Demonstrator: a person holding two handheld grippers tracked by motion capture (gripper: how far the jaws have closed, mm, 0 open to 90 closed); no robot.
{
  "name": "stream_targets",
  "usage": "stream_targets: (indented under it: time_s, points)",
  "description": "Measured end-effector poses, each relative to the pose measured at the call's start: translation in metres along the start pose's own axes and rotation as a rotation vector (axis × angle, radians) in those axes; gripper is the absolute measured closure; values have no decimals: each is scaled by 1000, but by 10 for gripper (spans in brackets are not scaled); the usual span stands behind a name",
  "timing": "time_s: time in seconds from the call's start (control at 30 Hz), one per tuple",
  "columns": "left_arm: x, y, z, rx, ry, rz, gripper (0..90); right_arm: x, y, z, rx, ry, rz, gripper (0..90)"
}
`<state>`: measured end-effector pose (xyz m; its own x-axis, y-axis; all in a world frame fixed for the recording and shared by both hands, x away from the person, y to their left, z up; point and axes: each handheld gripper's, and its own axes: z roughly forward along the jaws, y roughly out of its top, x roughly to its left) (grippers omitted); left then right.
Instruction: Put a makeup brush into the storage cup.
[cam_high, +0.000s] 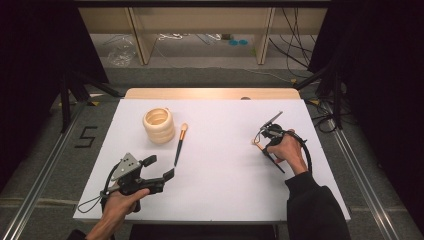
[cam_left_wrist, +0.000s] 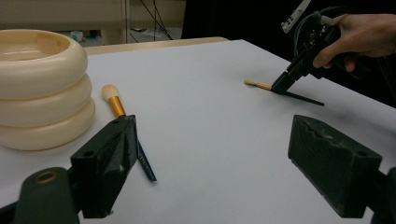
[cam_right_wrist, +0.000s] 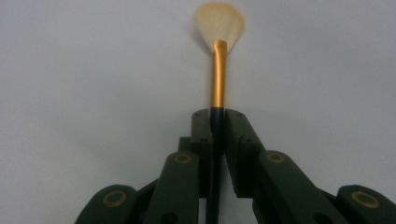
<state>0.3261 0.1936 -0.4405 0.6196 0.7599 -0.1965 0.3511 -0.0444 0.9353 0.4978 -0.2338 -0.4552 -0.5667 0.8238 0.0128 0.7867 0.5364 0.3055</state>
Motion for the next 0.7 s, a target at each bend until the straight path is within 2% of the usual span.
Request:
stream_targets:
  time_s: [0.13,0.2,0.23,0.27,0.3,0.33,0.37,0.4,0.43,0.47,0.5,0.53,0.6,0.7]
  points:
    - [0,0,0,-1,1,-1,161,-1,2,1,13,-7,-41,829]
    - [0,0,0,-1,2,0,162,1,2,2,8,-3,-17,829]
    - [0,0,0,-1,2,1,161,-1,3,1,19,-7,-47,829]
    - [0,0,0,-2,2,1,161,0,4,1,29,-3,-31,829]
    - [0,0,0,-2,3,0,162,-1,4,1,23,-5,-40,829]
    - [0,0,0,-2,3,1,161,1,4,1,39,0,-16,830]
    - [0,0,0,-2,3,1,162,0,6,0,57,2,-32,830]
    - [0,0,0,-1,3,1,162,-1,6,1,41,-3,-55,830]
    - [0,0,0,-2,3,1,162,1,6,1,47,1,-28,830]
    - [0,0,0,-1,3,2,162,2,7,1,67,2,-27,830]
    - [0,0,0,-1,3,2,162,1,9,0,80,2,-42,830]
    - [0,0,0,-2,3,1,162,2,9,0,85,3,-37,831]
    - [0,0,0,-3,4,0,162,2,9,2,66,-2,-44,831]
    - [0,0,0,-4,4,1,162,2,10,1,82,-1,-47,833]
